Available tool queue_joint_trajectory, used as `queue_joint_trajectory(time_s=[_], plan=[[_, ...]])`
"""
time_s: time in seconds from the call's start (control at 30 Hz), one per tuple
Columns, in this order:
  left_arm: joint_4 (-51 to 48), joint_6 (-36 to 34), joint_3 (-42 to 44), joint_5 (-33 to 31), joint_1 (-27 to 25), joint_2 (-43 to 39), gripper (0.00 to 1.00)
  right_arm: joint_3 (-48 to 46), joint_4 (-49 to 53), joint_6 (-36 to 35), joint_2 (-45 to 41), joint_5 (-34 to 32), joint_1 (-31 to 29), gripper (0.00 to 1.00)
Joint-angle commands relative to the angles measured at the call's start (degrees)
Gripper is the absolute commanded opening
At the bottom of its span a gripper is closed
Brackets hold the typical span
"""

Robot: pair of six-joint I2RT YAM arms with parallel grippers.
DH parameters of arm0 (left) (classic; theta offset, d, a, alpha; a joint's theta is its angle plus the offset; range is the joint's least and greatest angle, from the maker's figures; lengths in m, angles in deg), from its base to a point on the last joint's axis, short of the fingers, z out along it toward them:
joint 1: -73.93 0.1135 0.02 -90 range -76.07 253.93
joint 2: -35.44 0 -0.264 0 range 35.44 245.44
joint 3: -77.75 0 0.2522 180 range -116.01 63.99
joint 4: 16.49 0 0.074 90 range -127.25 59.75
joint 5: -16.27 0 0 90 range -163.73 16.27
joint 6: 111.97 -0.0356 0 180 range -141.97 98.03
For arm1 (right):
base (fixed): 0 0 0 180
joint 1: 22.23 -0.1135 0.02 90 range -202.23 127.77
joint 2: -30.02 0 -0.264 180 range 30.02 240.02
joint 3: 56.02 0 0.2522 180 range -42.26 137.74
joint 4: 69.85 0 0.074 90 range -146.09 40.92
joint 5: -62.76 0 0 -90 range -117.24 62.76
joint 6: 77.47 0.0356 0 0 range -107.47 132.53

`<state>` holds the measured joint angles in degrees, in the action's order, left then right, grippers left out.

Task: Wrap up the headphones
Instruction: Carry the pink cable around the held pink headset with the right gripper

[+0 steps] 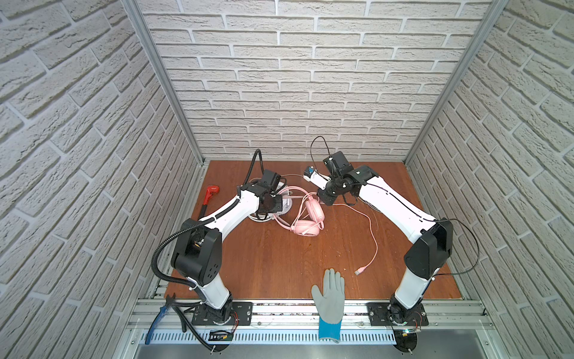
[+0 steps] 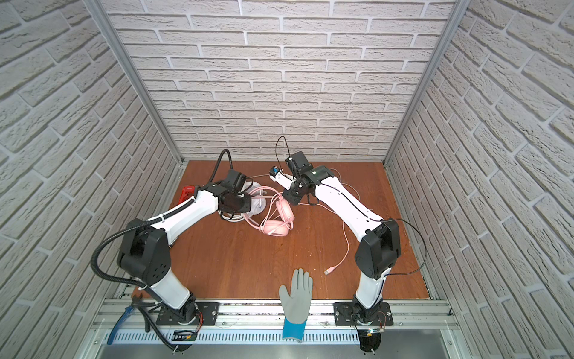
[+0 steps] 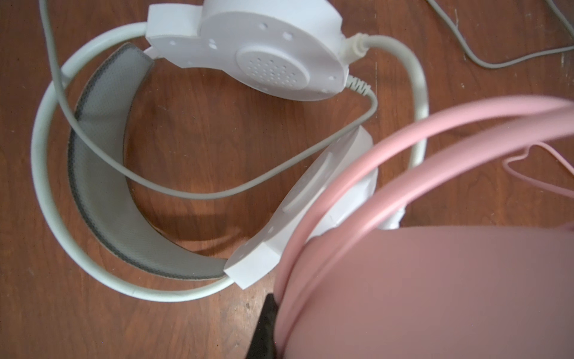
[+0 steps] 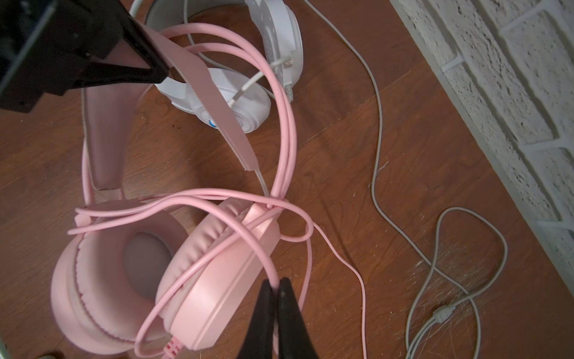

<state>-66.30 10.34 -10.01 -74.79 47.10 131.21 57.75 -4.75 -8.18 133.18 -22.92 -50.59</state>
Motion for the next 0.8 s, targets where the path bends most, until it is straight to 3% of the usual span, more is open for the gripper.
queue_joint_trajectory(time_s=[0.0,0.77], plan=[[2.1,-1.1,-1.4,3.0,-0.6,-0.3,0.0,1.3,-2.4,4.2,1.6,-0.8,2.0,0.06],[4.3,-6.4,0.1,10.0,-2.4,-2.9,0.0,-2.6,-6.8,12.4,6.3,8.9,6.7,0.06]])
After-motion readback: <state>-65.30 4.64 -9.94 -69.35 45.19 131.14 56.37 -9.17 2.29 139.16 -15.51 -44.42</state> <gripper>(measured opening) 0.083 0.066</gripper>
